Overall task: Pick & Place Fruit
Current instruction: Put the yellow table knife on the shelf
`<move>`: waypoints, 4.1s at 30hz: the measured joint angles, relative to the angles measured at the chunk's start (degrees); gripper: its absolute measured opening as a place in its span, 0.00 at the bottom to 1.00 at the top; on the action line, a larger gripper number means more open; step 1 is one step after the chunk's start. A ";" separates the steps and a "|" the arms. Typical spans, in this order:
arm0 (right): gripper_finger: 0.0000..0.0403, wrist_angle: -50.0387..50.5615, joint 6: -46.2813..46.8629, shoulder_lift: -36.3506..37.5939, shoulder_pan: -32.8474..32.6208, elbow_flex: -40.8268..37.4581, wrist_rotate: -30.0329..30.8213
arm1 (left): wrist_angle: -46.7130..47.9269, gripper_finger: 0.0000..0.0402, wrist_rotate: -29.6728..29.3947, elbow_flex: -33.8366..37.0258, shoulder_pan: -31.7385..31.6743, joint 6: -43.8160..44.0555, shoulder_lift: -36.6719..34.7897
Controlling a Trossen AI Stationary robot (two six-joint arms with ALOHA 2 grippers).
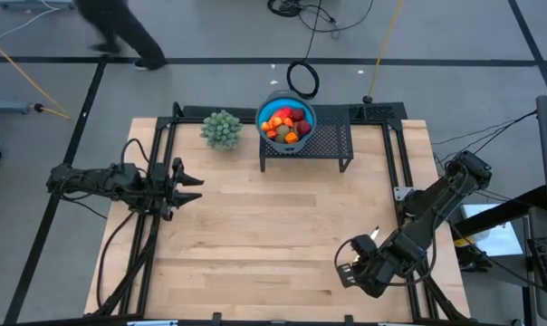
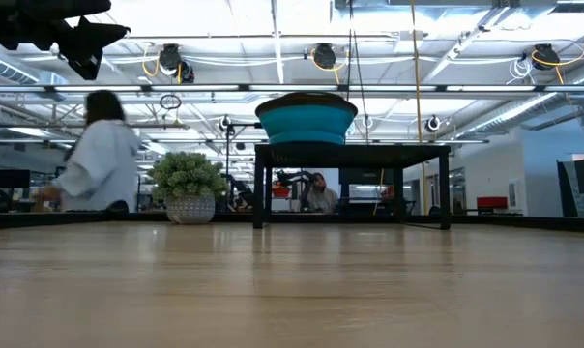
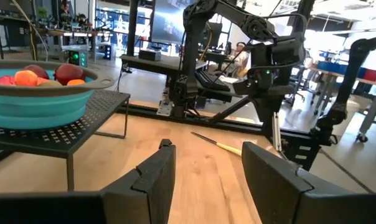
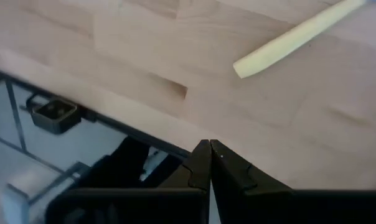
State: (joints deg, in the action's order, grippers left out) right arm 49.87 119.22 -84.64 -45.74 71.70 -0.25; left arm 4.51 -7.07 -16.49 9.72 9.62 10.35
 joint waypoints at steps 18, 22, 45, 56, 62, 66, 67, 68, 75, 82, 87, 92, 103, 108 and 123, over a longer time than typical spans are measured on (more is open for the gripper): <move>0.38 -3.42 10.51 0.00 2.62 -5.34 -0.08 | -0.04 0.46 4.31 0.00 0.04 0.57 0.00; 0.47 -3.50 11.32 -0.02 3.51 -7.37 -4.20 | -0.04 0.46 4.21 0.00 0.02 0.48 0.00; 0.45 -10.03 11.70 -0.04 7.48 -17.55 -7.61 | -0.04 0.46 1.53 0.00 0.00 -3.35 0.00; 0.45 -9.18 11.93 -1.71 8.26 -17.70 -8.73 | -0.02 0.46 1.09 0.00 0.00 -4.94 0.00; 0.45 -10.17 12.09 -3.48 8.26 -17.66 -8.86 | -0.04 0.46 1.09 0.00 0.00 -4.98 0.00; 0.45 -10.60 12.13 -4.09 8.26 -17.66 -8.87 | -0.04 0.46 1.09 0.00 0.00 -4.98 0.00; 0.45 -10.60 12.13 -4.30 8.26 -17.66 -8.87 | -0.02 0.46 1.09 0.00 0.00 -4.98 0.00; 0.45 -10.64 12.13 -4.43 8.26 -17.66 -8.92 | -0.04 0.46 1.09 0.00 0.00 -4.96 0.00; 0.45 -12.49 12.15 -8.66 8.26 -17.64 -9.03 | -0.02 0.46 1.11 0.00 0.00 -4.95 0.00; 0.45 -15.55 12.36 -12.64 8.63 -17.39 -10.48 | -0.04 0.46 1.11 0.00 0.00 -4.89 0.00; 0.44 -15.19 12.19 -12.81 8.72 -17.42 -10.44 | -0.04 0.46 1.14 0.00 0.00 -4.68 0.00; 0.38 -15.06 11.85 -12.87 8.86 -17.42 -10.25 | -0.05 0.46 1.18 0.00 0.00 -4.23 0.00; 0.23 -14.43 10.81 -13.03 9.03 -17.50 -10.02 | -0.06 0.46 1.18 0.00 0.00 -3.92 0.00; 0.19 -14.14 10.79 -13.07 9.03 -17.55 -10.03 | -0.06 0.46 1.17 0.00 0.00 -3.89 0.00; 0.18 -10.02 9.92 -7.97 8.96 -17.83 -8.54 | -0.04 0.46 1.11 0.00 0.00 -3.76 0.00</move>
State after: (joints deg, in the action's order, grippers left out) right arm 39.85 129.14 -92.61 -36.78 53.87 -8.79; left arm 4.47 -5.96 -16.49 9.72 5.87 10.35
